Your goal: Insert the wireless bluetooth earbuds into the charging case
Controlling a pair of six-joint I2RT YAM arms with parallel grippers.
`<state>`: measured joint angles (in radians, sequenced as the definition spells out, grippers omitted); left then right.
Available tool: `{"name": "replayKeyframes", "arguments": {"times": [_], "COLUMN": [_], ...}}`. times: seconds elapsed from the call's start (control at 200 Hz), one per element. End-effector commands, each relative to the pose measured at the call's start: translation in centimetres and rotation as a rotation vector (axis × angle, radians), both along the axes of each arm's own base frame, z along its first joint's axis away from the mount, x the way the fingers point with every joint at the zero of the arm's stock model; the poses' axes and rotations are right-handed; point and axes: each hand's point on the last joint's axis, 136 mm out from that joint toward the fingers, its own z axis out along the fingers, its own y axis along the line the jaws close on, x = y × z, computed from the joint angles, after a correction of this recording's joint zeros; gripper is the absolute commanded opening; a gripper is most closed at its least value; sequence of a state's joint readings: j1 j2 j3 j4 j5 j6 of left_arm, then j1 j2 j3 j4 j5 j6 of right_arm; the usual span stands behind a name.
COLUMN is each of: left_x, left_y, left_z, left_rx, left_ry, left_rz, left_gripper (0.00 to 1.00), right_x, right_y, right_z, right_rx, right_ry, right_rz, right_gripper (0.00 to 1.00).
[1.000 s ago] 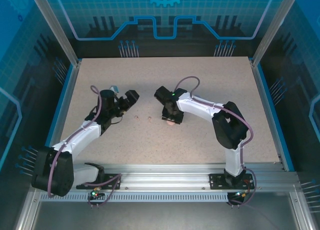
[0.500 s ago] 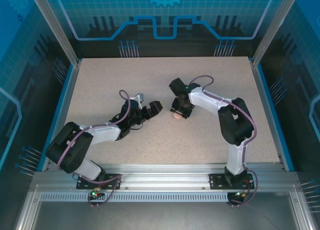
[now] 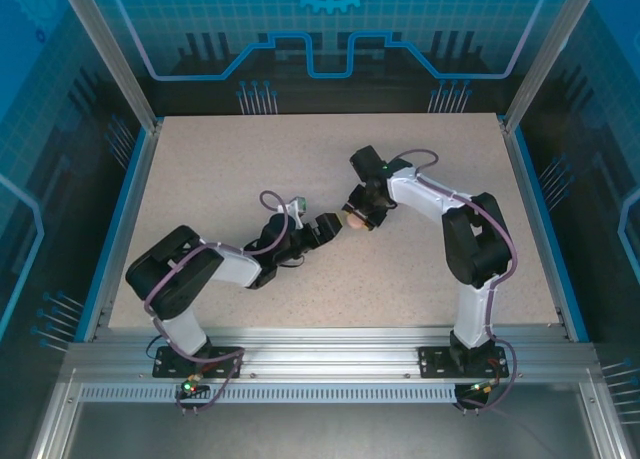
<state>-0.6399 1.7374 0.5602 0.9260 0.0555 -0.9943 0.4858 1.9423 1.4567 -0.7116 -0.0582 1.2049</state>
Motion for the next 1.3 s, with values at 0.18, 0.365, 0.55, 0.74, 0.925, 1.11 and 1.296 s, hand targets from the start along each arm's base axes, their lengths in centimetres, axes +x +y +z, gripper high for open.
{"name": "replayKeyframes", "arguments": {"times": [0.18, 0.365, 0.55, 0.74, 0.925, 1.11, 1.296], "left_x": [1.3, 1.8, 2.4, 2.9, 3.3, 3.8, 4.2], "left_y": [-2.0, -3.3, -4.4, -4.7, -4.9, -5.2, -5.5], "left_z": [0.8, 0.9, 0.4, 0.1, 0.1, 0.3, 0.5], "left_rx": [-0.071, -0.087, -0.100, -0.104, -0.106, -0.116, -0.122], "left_ry": [-0.042, -0.053, -0.047, -0.046, -0.048, -0.052, -0.059], "left_rz": [0.007, 0.005, -0.002, 0.013, 0.019, 0.024, 0.030], "left_gripper": [0.77, 0.70, 0.64, 0.57, 0.54, 0.53, 0.48], "right_x": [1.1, 1.0, 0.8, 0.6, 0.4, 0.2, 0.2], "right_y": [0.5, 0.8, 0.7, 0.6, 0.5, 0.5, 0.3], "right_z": [1.5, 1.8, 2.3, 2.4, 2.6, 2.6, 2.6], "right_rx": [0.072, 0.095, 0.099, 0.103, 0.104, 0.106, 0.102], "right_ry": [-0.010, -0.011, -0.020, -0.023, -0.025, -0.025, -0.027], "right_rz": [-0.032, -0.033, -0.031, -0.031, -0.027, -0.026, -0.028], "right_gripper": [0.43, 0.42, 0.42, 0.42, 0.41, 0.41, 0.40]}}
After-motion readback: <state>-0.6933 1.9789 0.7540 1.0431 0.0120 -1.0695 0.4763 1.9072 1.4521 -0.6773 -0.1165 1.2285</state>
